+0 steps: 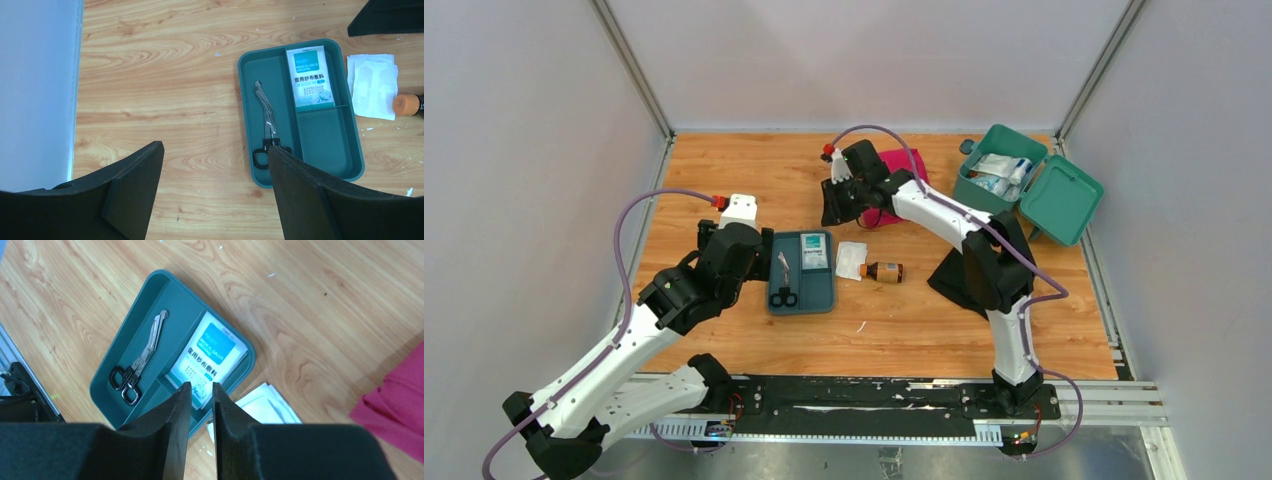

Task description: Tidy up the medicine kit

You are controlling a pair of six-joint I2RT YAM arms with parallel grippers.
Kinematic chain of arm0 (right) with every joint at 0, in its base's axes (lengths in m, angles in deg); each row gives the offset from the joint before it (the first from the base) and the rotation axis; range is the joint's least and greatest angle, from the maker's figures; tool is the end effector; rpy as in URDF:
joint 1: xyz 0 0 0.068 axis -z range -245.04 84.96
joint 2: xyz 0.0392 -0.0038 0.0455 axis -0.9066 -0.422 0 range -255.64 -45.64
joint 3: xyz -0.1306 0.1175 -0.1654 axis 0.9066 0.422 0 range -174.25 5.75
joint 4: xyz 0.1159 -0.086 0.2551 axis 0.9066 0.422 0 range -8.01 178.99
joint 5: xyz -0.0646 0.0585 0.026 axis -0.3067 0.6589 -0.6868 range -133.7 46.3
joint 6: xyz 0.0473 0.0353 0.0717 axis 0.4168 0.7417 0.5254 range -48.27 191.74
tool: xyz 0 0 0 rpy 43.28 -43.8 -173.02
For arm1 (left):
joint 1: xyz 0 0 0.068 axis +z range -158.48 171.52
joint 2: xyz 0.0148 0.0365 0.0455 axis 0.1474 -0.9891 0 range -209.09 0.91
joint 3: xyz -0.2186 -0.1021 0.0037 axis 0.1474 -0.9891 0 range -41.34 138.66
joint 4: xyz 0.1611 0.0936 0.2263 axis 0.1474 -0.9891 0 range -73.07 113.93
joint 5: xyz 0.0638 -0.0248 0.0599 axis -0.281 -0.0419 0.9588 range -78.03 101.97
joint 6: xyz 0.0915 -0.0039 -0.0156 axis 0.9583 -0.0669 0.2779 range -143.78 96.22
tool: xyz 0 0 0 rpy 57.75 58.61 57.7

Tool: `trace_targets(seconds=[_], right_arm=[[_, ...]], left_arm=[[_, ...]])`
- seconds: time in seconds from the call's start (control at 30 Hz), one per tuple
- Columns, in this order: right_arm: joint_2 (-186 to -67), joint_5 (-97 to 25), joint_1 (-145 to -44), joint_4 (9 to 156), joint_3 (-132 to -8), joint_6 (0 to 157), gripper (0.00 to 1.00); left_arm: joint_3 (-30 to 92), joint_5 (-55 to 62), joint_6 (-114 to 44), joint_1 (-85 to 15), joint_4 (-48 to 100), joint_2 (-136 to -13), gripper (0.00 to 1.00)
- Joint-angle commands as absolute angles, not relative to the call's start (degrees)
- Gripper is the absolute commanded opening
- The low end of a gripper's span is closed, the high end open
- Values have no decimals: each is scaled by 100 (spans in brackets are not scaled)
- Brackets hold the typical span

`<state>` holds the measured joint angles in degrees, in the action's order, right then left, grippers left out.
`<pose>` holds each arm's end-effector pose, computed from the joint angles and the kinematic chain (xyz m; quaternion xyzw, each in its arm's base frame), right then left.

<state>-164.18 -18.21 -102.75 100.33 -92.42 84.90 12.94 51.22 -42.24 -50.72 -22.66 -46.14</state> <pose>0.3965 0.3521 0.1826 -0.2802 0.8389 0.3610 0.2958 0.2122 -0.1212 0.2894 0.0349 0.8627 0.0584 0.5011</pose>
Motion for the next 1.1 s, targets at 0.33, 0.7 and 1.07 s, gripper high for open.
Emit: trace_targets(seconds=[0.33,0.7,1.07], right_arm=[[-14418,-3425,-10549,11525,-7730,5720,65],[-14033,-3314,-10545,11778,-7021,4286,80],[-14916,-3281,-10546,12275,-7235,3769,80]], left_arm=[[1236,5226,-4284,-5110,-2274,-4601,82],[1227,5258,-4284,-5110,-2283,-4491,82],[1227,5284,-4285,-5110,-2282,-4395,82]])
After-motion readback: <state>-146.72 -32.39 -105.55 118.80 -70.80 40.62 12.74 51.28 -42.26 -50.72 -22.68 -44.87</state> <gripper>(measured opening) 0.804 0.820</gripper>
